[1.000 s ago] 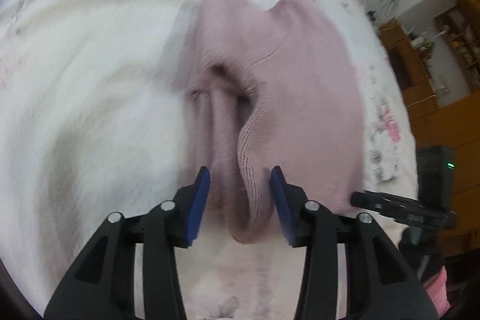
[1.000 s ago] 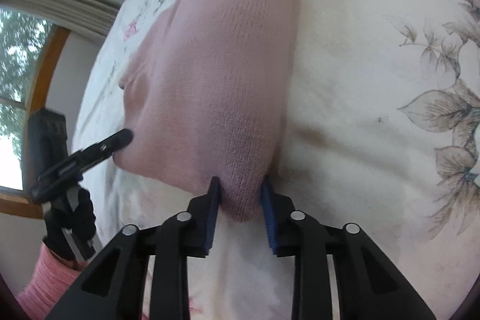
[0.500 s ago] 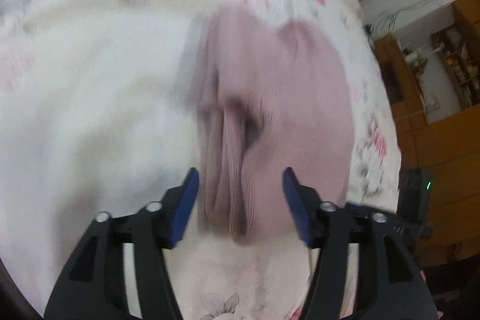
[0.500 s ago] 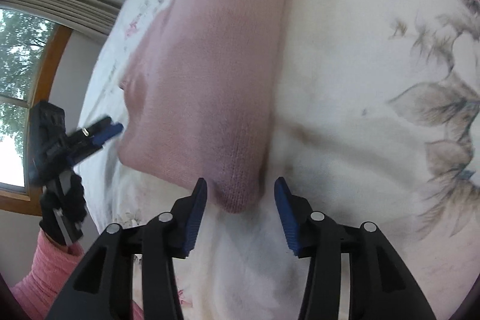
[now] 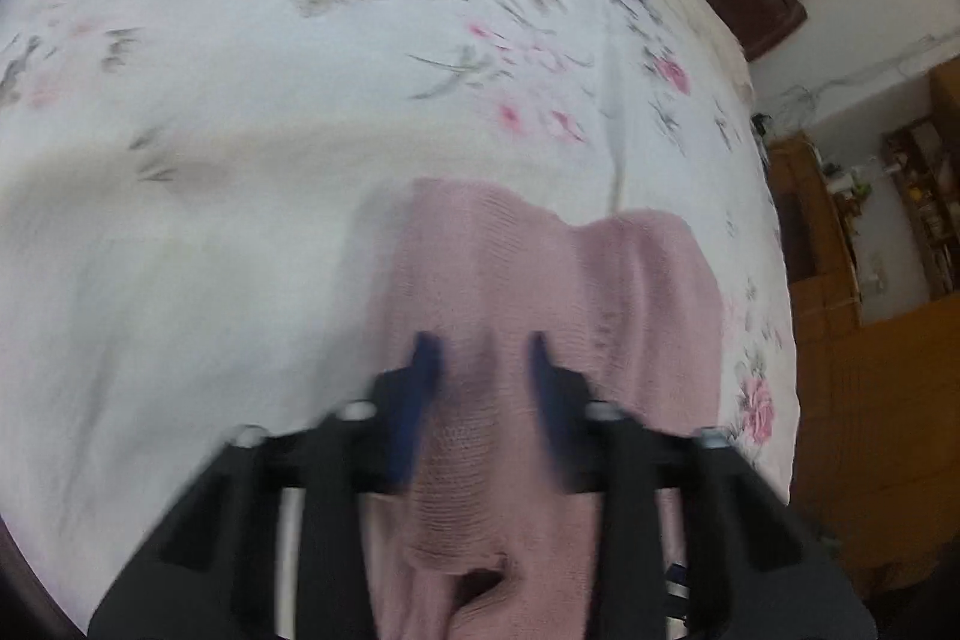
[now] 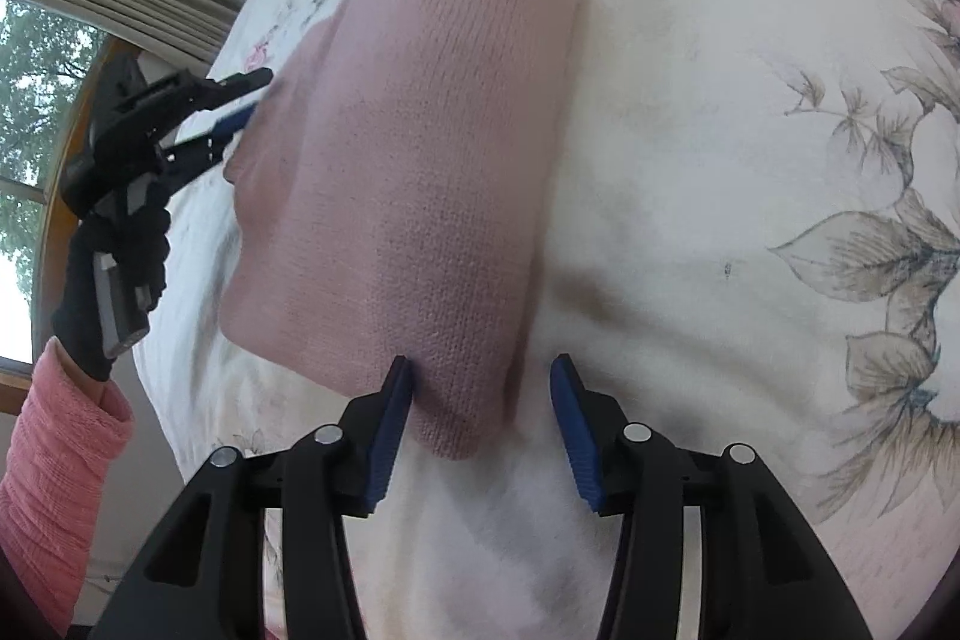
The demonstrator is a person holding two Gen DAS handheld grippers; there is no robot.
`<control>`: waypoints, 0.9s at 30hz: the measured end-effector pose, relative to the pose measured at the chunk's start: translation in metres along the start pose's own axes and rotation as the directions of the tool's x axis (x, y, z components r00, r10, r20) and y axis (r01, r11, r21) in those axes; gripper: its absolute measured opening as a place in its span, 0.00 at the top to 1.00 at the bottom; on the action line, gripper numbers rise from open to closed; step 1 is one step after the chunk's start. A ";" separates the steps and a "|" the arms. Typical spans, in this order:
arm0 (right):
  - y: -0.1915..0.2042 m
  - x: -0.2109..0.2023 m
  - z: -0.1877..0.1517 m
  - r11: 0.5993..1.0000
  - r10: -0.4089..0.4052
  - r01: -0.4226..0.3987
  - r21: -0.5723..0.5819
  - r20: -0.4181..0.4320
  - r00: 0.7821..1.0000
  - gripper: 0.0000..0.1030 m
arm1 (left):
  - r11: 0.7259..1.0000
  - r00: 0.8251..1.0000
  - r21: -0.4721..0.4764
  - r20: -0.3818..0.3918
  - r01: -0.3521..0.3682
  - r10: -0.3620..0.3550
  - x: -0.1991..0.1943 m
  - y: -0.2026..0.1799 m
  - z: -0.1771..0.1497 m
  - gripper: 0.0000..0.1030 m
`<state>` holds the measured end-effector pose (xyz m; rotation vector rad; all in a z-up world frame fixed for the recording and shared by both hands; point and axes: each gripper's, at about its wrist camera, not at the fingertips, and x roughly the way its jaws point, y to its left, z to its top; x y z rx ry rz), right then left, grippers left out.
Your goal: Fold small clothes
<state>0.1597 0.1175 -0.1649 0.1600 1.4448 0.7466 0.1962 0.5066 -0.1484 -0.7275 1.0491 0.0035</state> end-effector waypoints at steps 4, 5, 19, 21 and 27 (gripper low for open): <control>-0.002 -0.002 -0.001 1.000 -0.006 0.006 -0.015 0.006 1.000 0.52 | 0.998 0.999 -0.038 0.010 -0.049 0.050 0.003 0.019 0.000 0.88; -0.002 -0.002 -0.002 1.000 -0.008 0.008 -0.018 0.007 1.000 0.52 | 0.996 0.998 -0.066 0.004 -0.061 0.062 0.005 0.030 0.000 0.88; -0.006 -0.026 0.021 0.996 0.072 -0.075 0.039 0.075 0.995 0.28 | 0.992 0.989 -0.053 -0.087 0.117 -0.121 -0.018 0.040 -0.030 0.22; -0.010 -0.027 0.028 0.994 0.089 -0.095 0.062 0.088 0.992 0.28 | 0.992 0.986 -0.050 -0.115 0.116 -0.121 -0.007 0.041 -0.033 0.22; -0.026 -0.024 0.049 0.981 0.161 -0.170 0.098 0.095 0.982 0.28 | 0.978 0.967 -0.083 -0.153 0.193 -0.204 0.027 0.040 -0.040 0.22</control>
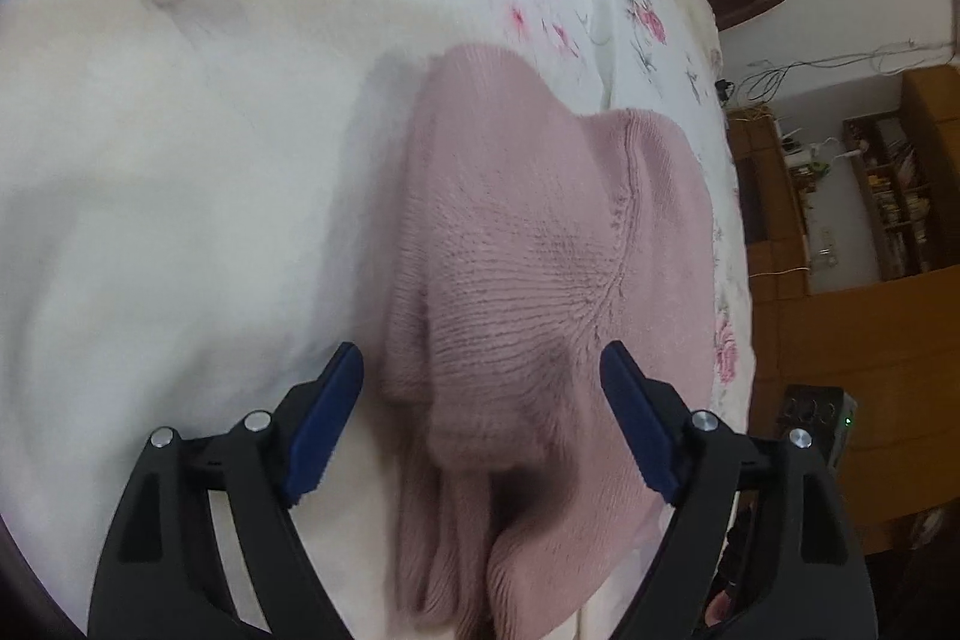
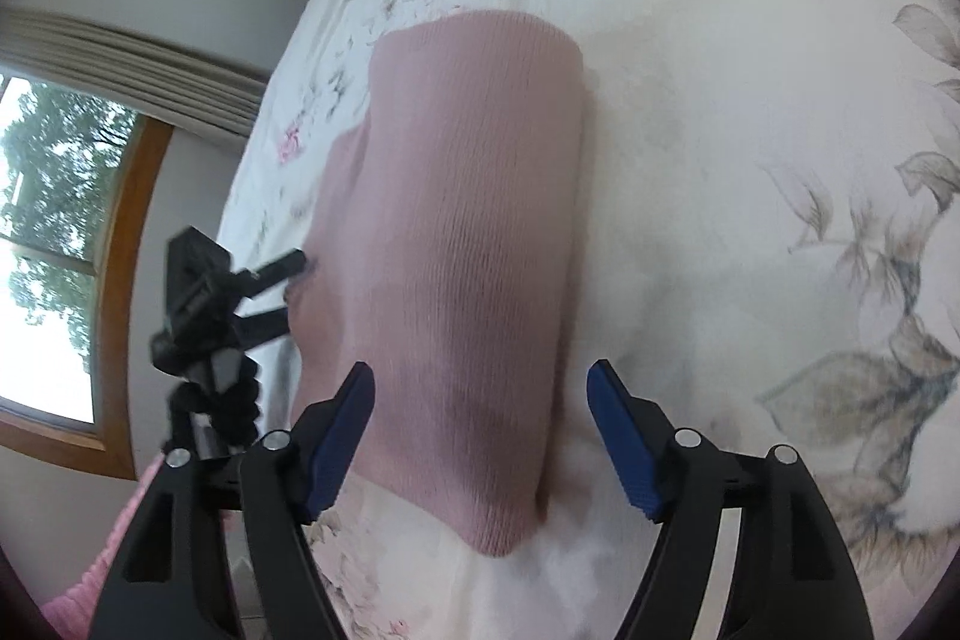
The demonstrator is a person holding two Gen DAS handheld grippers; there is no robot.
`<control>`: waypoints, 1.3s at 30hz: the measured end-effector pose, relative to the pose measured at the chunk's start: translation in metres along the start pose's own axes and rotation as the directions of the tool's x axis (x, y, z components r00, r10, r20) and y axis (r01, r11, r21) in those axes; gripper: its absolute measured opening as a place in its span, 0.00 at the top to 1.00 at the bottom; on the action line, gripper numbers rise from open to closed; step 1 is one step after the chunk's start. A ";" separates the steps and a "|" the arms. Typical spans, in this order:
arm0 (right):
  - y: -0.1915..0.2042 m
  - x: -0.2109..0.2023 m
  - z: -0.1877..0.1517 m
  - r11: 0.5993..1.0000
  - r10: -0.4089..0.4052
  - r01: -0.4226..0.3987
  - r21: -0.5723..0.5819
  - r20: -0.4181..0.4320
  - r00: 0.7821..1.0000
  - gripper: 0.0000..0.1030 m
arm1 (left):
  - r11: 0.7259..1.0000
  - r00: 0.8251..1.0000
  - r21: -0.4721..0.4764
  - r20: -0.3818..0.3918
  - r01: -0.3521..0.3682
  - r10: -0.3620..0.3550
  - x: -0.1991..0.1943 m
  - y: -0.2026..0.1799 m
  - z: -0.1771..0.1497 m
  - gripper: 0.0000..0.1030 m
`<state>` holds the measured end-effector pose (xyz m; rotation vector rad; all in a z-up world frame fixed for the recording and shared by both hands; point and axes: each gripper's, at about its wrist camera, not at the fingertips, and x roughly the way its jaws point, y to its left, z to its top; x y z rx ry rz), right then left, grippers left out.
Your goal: Fold small clothes
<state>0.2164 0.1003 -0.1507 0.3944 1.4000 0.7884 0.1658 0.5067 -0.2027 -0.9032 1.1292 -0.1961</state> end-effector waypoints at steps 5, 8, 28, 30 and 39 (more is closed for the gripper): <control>-0.014 0.012 0.016 0.997 0.069 -0.069 0.041 0.000 0.998 0.27 | 0.997 1.000 0.070 -0.003 0.016 -0.016 0.018 -0.011 -0.001 0.18; -0.013 0.025 0.023 0.994 0.100 -0.100 0.045 -0.008 0.995 0.26 | 0.992 0.997 0.103 -0.028 0.069 -0.067 0.026 -0.016 0.000 0.18; -0.001 0.005 0.020 0.977 0.208 -0.209 0.028 0.048 0.977 0.47 | 0.962 0.968 0.110 -0.016 0.249 -0.249 0.029 -0.066 -0.040 0.51; 0.004 -0.023 0.010 0.977 0.213 -0.213 -0.003 0.074 0.974 0.47 | 0.951 0.958 0.121 -0.021 0.286 -0.286 0.025 -0.084 -0.053 0.51; -0.013 -0.134 -0.056 0.980 0.201 -0.200 -0.021 0.127 0.971 0.47 | 0.910 0.940 0.237 -0.068 0.340 -0.334 0.033 -0.179 -0.130 0.51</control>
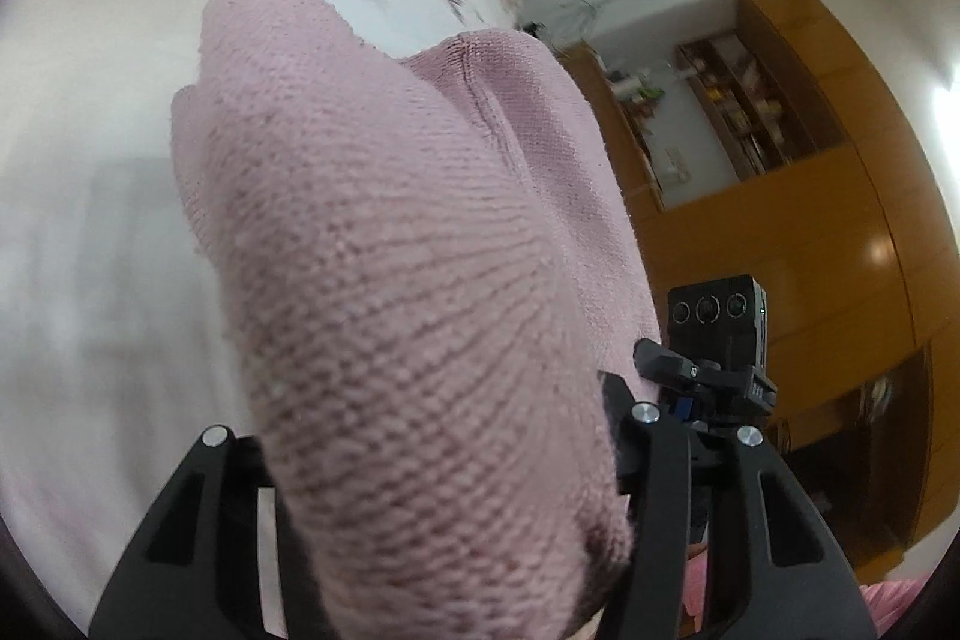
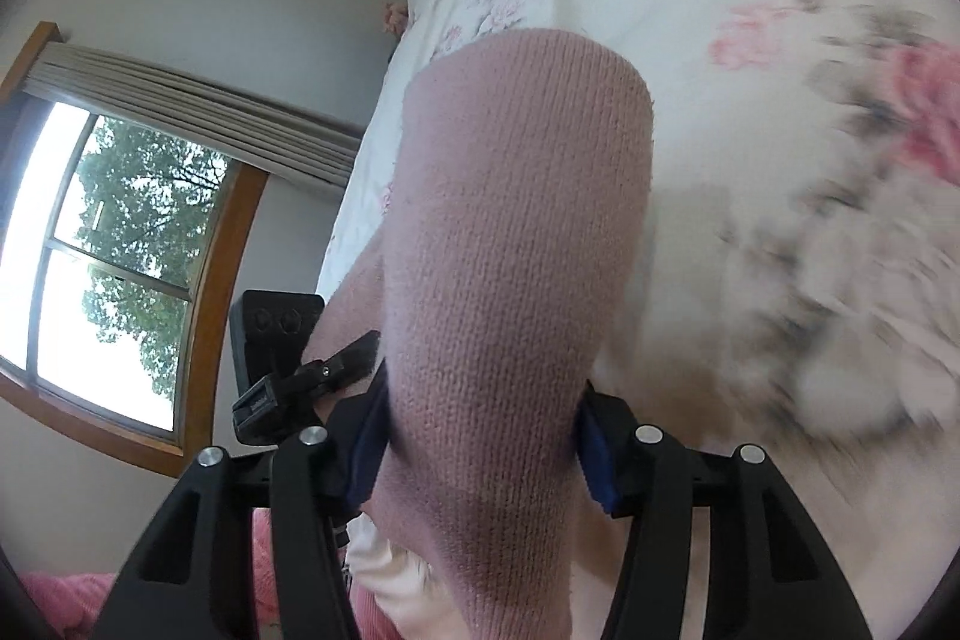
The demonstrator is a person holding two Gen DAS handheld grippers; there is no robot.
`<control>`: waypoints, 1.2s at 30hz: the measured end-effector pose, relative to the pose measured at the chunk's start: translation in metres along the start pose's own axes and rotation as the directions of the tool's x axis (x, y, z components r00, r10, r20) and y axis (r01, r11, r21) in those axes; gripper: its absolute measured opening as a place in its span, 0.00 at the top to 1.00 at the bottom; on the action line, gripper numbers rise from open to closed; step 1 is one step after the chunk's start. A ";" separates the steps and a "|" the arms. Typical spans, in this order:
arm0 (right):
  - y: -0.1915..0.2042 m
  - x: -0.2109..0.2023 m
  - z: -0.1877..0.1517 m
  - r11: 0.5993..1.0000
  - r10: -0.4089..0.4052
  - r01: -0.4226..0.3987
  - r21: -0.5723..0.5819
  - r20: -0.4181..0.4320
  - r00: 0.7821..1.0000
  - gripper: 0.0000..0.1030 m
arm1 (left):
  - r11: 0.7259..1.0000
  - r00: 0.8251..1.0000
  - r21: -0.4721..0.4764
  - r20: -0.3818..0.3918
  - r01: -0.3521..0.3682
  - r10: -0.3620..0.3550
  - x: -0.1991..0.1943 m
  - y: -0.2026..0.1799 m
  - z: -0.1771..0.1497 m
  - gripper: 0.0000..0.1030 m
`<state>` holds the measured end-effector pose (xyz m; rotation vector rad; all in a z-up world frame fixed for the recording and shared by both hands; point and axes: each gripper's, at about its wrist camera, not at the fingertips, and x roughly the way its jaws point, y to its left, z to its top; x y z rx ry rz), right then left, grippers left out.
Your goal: Fold small clothes
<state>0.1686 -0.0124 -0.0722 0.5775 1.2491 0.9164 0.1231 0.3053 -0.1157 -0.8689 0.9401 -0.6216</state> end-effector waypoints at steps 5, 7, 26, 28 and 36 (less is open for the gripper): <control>-0.019 -0.041 -0.037 0.999 -0.025 0.025 0.034 0.009 1.000 0.47 | 1.000 0.999 0.004 -0.050 -0.013 0.013 0.030 -0.020 -0.039 0.51; -0.032 -0.048 -0.052 0.998 -0.037 0.037 0.054 0.000 0.999 0.47 | 0.999 0.997 -0.005 -0.068 -0.040 0.039 0.042 -0.019 -0.057 0.51; -0.072 -0.028 -0.131 0.984 -0.152 0.155 0.083 -0.049 0.987 0.23 | 0.957 0.950 0.030 -0.116 -0.287 0.289 0.040 -0.001 -0.117 0.36; -0.071 -0.037 -0.145 0.985 -0.144 0.148 0.083 -0.050 0.988 0.23 | 0.948 0.944 0.065 -0.093 -0.311 0.316 0.025 -0.014 -0.125 0.36; -0.076 -0.029 -0.182 0.979 -0.166 0.171 0.114 -0.054 0.985 0.26 | 0.891 0.903 0.218 -0.074 -0.399 0.422 0.015 -0.045 -0.166 0.32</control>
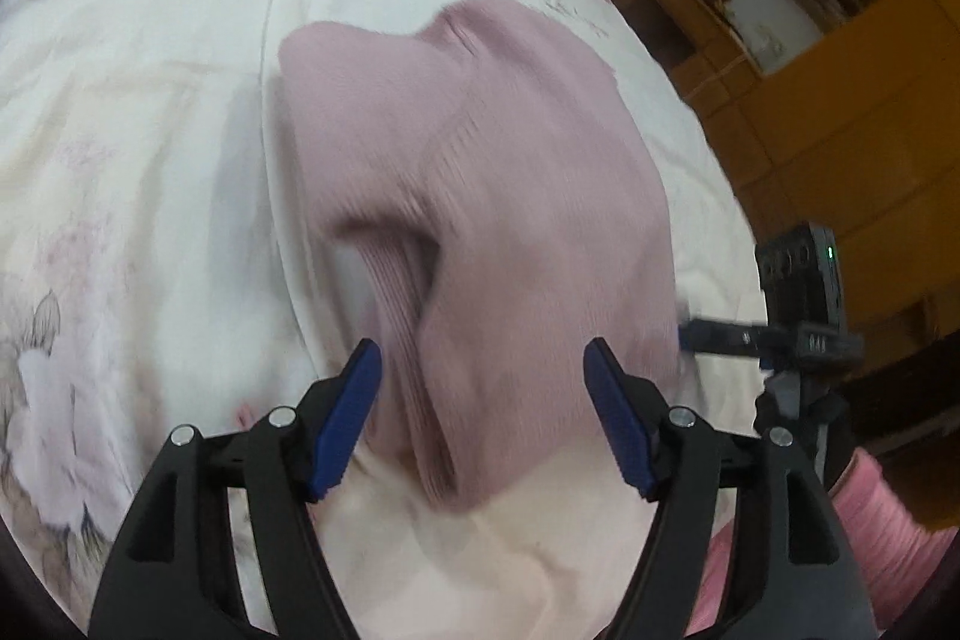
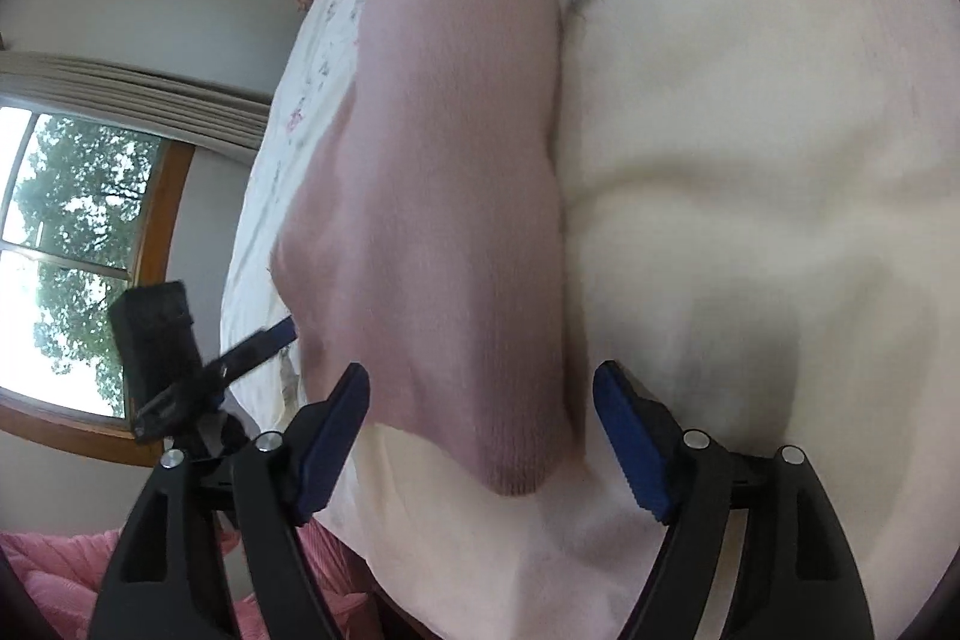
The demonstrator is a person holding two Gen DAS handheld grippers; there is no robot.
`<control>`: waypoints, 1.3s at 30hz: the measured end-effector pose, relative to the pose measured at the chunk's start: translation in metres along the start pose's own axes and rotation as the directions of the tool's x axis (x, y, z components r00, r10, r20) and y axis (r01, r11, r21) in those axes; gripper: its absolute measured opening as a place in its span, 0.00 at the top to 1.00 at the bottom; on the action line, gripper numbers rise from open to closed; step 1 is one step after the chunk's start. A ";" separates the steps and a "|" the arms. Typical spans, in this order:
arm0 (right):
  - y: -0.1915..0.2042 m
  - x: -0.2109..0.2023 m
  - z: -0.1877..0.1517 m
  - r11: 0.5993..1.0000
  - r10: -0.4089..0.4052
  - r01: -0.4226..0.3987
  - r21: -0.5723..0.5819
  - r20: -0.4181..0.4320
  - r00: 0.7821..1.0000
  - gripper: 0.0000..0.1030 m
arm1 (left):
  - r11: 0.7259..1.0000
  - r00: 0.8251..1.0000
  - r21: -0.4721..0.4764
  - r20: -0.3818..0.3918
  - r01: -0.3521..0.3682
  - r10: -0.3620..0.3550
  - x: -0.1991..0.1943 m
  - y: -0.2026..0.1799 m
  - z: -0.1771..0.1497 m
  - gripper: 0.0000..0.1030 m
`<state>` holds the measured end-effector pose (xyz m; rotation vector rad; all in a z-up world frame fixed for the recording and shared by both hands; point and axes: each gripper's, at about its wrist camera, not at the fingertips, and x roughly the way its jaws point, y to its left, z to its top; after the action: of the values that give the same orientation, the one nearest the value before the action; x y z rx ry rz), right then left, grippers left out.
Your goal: Fold small clothes
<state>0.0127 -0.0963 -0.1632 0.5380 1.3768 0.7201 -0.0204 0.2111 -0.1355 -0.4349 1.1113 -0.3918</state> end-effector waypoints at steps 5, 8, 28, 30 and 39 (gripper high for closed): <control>0.000 0.019 0.004 1.000 0.011 -0.010 0.023 -0.028 1.000 0.50 | 0.996 0.997 -0.050 -0.039 -0.070 0.068 0.011 0.008 -0.007 0.33; 0.004 0.009 0.003 1.000 0.011 -0.011 0.009 -0.023 1.000 0.71 | 0.991 0.990 -0.045 -0.063 -0.127 0.124 0.017 0.009 -0.004 0.34; 0.003 0.003 -0.012 0.993 -0.118 0.118 -0.003 -0.001 0.993 0.70 | 0.984 0.981 -0.036 -0.087 -0.175 0.171 0.031 0.003 -0.002 0.35; 0.014 0.005 -0.015 0.990 -0.141 0.141 -0.013 0.014 0.990 0.64 | 0.980 0.978 -0.028 -0.083 -0.195 0.192 0.024 -0.001 -0.004 0.36; 0.053 -0.018 -0.046 0.940 -0.313 0.322 -0.108 0.095 0.945 0.24 | 0.967 0.967 -0.001 -0.024 -0.255 0.254 -0.024 -0.029 -0.021 0.28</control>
<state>-0.0416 -0.0767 -0.1193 0.2338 1.2998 0.5102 -0.0515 0.1955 -0.1101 -0.2861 1.1745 -0.1691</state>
